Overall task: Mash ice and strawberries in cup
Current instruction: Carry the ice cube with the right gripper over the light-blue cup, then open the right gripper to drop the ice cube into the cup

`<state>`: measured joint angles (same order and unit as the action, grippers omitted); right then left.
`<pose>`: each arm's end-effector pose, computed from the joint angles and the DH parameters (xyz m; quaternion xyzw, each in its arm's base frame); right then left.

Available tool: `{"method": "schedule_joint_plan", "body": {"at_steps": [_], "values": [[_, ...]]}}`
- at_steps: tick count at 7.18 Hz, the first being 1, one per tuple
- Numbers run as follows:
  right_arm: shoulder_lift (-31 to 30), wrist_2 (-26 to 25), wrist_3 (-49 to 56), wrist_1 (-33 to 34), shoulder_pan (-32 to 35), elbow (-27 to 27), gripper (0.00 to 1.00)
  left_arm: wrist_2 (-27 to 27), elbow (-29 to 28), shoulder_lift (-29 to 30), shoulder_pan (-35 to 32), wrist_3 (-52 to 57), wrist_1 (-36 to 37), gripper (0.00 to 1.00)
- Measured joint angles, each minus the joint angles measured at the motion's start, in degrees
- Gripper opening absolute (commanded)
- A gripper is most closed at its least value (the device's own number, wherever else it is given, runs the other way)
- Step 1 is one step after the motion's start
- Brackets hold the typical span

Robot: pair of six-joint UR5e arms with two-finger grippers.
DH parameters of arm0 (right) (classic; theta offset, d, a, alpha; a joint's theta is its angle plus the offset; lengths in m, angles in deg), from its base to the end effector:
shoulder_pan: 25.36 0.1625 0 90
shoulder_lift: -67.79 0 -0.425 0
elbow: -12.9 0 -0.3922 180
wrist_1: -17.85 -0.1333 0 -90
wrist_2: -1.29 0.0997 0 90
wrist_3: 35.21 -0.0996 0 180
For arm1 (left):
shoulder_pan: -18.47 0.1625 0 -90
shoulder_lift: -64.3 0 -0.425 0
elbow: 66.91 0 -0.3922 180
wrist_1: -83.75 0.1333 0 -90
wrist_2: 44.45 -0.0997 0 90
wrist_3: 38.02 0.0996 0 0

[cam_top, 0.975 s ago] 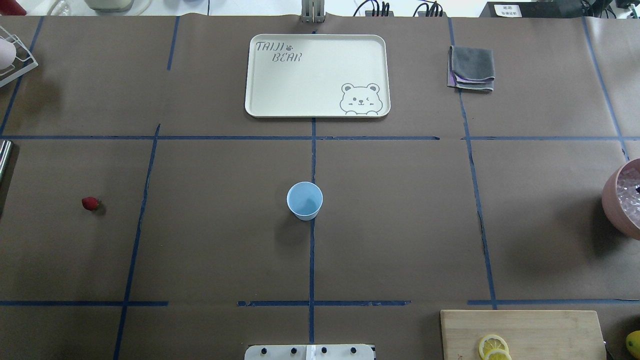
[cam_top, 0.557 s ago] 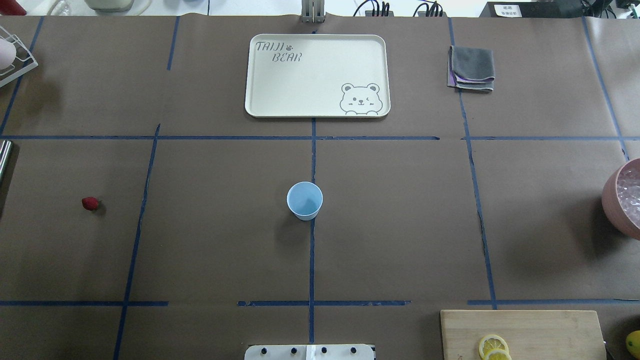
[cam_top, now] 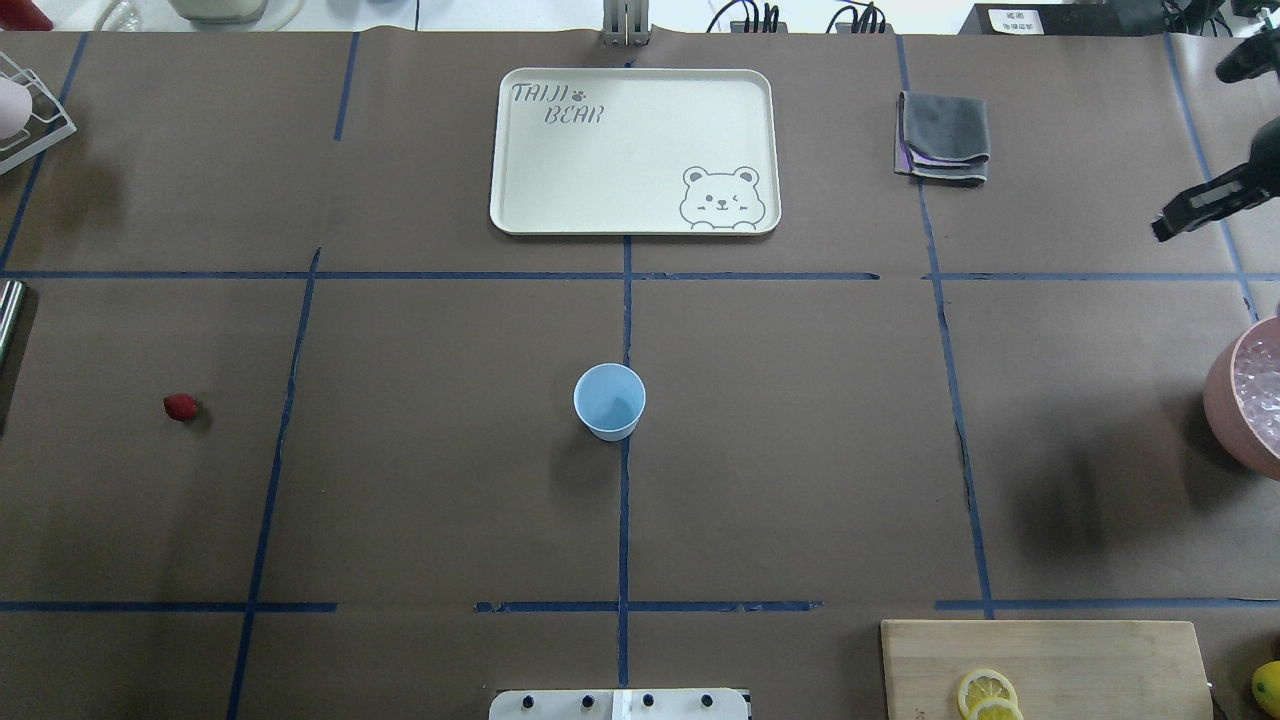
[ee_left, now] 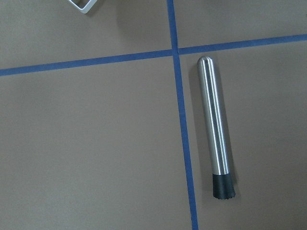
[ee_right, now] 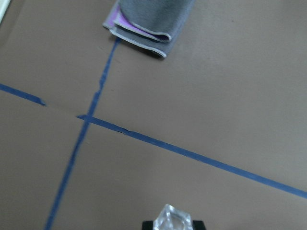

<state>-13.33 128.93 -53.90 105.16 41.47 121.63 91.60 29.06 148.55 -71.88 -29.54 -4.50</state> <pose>-0.1455 -0.5241 0.4184 0.1198 -0.3792 -0.1200 0.9096 -0.0643 -0.4471 0.6556 0.0179 0.3909 0.0600 0.9183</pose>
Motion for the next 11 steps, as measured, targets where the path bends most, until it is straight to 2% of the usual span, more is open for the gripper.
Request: {"method": "schedule_joint_plan", "body": {"at_steps": [1,3,5,8,11], "values": [[4.45,-0.35,-5.47,2.10,-4.45,0.42,0.00,0.02,0.03,0.07,0.00,0.07,-0.02,1.00],[15.85,-3.28,-14.04,10.95,-12.34,0.66,0.00,0.08,-0.01,0.18,0.00,0.07,-1.58,1.00],[24.19,-10.40,-25.78,14.50,-22.22,-0.20,0.00,0.09,-0.11,0.21,-0.03,0.05,-2.72,1.00],[36.95,-22.47,-43.19,15.07,-36.65,-9.43,0.00,0.09,-0.12,0.21,0.00,0.06,-3.21,1.00],[40.44,-27.06,-47.62,15.05,-42.32,-14.33,0.03,0.09,-0.25,0.21,0.50,0.13,-3.33,1.00]]}}
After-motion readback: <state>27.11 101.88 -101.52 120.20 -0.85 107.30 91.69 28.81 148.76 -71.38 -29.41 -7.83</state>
